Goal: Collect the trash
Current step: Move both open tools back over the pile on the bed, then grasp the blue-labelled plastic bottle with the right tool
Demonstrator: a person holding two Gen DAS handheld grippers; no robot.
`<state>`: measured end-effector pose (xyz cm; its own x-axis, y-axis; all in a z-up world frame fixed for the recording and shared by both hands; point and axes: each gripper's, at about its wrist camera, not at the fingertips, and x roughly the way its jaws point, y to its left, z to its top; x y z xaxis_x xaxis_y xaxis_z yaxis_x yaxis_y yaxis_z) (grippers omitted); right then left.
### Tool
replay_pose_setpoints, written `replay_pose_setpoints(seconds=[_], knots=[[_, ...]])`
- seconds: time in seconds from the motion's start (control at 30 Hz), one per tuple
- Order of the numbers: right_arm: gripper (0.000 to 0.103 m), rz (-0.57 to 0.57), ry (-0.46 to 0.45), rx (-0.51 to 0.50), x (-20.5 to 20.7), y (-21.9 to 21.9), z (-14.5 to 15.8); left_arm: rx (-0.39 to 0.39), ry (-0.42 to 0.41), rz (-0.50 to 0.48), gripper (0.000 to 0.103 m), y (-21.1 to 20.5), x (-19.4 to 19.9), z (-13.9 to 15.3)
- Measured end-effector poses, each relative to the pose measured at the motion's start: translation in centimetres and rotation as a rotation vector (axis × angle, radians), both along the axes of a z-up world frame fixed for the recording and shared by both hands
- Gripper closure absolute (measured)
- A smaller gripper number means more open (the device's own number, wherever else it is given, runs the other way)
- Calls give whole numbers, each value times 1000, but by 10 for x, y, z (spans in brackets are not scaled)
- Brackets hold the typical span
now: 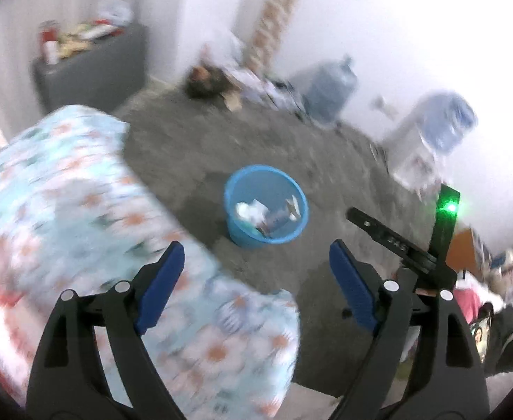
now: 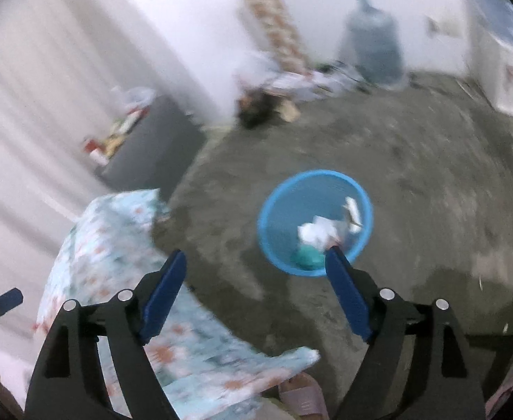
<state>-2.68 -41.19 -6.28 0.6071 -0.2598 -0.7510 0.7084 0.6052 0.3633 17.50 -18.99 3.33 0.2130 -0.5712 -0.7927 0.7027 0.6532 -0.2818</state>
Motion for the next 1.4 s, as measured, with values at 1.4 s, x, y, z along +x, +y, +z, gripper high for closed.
replay_pose_setpoints(seconds=[1.4], knots=[[23, 873, 68, 240, 183, 281, 32, -33, -93, 953, 18, 424, -69, -37]])
